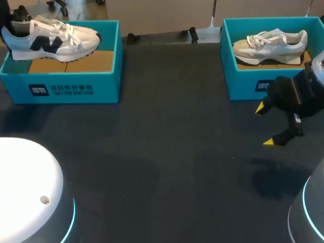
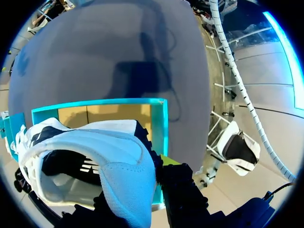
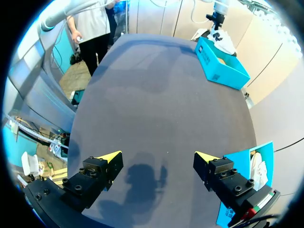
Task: Take the shoe out of the shoebox, open the shoe tongue, remove and reinsert the insole, then place the shoe into the shoebox
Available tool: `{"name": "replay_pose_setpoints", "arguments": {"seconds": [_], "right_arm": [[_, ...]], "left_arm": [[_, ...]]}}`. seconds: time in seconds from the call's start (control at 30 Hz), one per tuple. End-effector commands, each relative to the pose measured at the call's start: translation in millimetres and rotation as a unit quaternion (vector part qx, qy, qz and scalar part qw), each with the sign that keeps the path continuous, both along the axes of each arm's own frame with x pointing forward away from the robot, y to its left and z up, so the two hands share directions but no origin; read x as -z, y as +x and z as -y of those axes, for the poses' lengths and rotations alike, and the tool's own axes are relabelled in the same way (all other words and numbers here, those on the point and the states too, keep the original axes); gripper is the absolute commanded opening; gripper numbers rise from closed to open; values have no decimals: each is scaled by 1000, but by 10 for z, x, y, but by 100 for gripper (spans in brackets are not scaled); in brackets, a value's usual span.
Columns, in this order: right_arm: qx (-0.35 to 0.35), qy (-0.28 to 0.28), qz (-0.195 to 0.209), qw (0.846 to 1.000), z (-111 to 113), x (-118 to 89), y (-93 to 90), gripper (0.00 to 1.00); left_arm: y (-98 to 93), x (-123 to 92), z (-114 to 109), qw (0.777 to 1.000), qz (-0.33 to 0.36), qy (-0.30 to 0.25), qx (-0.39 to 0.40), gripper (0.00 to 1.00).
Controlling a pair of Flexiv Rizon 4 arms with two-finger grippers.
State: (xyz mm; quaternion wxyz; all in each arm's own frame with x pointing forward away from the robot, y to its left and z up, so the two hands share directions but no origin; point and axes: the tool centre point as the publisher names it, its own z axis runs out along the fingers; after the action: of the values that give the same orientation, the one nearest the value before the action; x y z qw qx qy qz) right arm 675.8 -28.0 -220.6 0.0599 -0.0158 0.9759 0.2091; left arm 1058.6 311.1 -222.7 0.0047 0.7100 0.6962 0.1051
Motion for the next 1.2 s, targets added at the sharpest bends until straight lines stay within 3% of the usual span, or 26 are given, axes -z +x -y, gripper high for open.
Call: {"name": "replay_pose_setpoints", "arguments": {"seconds": [0.03, 0.7, 1.2], "right_arm": [[1, -1, 1, 1000, -7, 17, -1, 100], [1, -1, 1, 1000, -7, 17, -1, 100], [1, -1, 1, 1000, -7, 17, -1, 100]], "left_arm": [[70, 69, -4, 1000, 5, -1, -4, 0], [366, 603, 191, 1000, 18, -1, -7, 0], [326, 930, 257, 1000, -25, 3, -1, 0]]}}
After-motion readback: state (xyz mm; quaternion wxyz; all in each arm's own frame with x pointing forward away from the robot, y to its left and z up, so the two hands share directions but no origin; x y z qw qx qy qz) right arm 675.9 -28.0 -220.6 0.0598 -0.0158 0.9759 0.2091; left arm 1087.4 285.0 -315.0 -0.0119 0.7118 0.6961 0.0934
